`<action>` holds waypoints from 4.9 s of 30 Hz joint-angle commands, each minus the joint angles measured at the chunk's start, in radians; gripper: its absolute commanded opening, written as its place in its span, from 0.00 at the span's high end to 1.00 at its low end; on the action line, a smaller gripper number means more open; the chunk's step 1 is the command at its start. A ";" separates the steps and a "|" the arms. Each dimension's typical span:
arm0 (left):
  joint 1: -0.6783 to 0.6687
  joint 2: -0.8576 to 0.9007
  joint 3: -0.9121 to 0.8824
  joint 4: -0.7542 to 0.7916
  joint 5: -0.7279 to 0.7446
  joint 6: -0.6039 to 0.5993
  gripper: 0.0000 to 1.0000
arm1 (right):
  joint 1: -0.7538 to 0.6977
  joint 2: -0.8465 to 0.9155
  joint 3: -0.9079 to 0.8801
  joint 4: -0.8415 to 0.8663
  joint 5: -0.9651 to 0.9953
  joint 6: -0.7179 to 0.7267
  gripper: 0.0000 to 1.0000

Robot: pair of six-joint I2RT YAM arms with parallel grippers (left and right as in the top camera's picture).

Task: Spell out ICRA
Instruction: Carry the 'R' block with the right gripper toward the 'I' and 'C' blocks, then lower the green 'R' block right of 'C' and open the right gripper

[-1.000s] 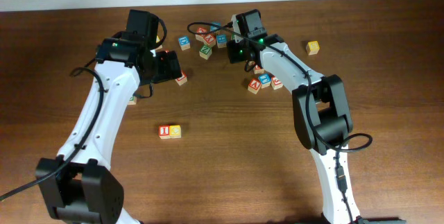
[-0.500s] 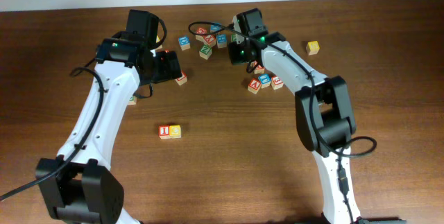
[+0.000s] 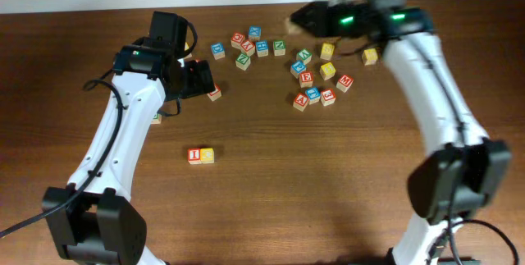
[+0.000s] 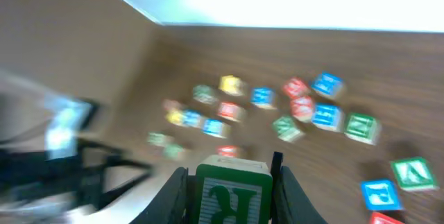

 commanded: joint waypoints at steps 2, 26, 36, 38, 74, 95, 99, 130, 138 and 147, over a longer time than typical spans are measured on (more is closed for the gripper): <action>-0.002 0.000 0.018 -0.001 -0.008 0.008 0.01 | -0.148 -0.025 0.002 -0.035 -0.597 0.037 0.80; -0.002 0.000 0.018 -0.001 -0.008 0.009 0.01 | -0.293 -0.033 0.002 -0.358 -0.690 0.187 0.96; -0.002 0.000 0.018 -0.001 -0.008 0.008 0.01 | -0.158 -0.033 0.002 -0.357 -0.689 0.187 0.96; -0.002 0.000 0.018 -0.001 -0.008 0.009 0.01 | -0.127 -0.033 0.002 -0.357 -0.690 0.187 0.96; -0.002 0.000 0.018 -0.001 -0.008 0.008 0.01 | 0.439 -0.025 -0.368 -0.369 0.688 0.063 0.95; -0.002 0.000 0.018 -0.001 -0.008 0.008 0.01 | 0.446 -0.025 -0.503 -0.263 0.684 0.063 0.91; -0.002 0.000 0.018 -0.001 -0.008 0.008 0.01 | 0.467 -0.025 -0.504 -0.270 0.684 0.064 0.91; -0.002 0.000 0.018 -0.001 -0.008 0.009 0.01 | 0.546 -0.025 -0.515 -0.153 0.743 0.168 0.02; -0.002 0.000 0.018 -0.001 -0.008 0.008 0.01 | 0.544 -0.025 -0.516 -0.125 0.744 0.168 0.26; -0.002 0.000 0.018 -0.001 -0.008 0.008 0.01 | 0.545 -0.025 -0.516 -0.246 0.743 0.168 0.96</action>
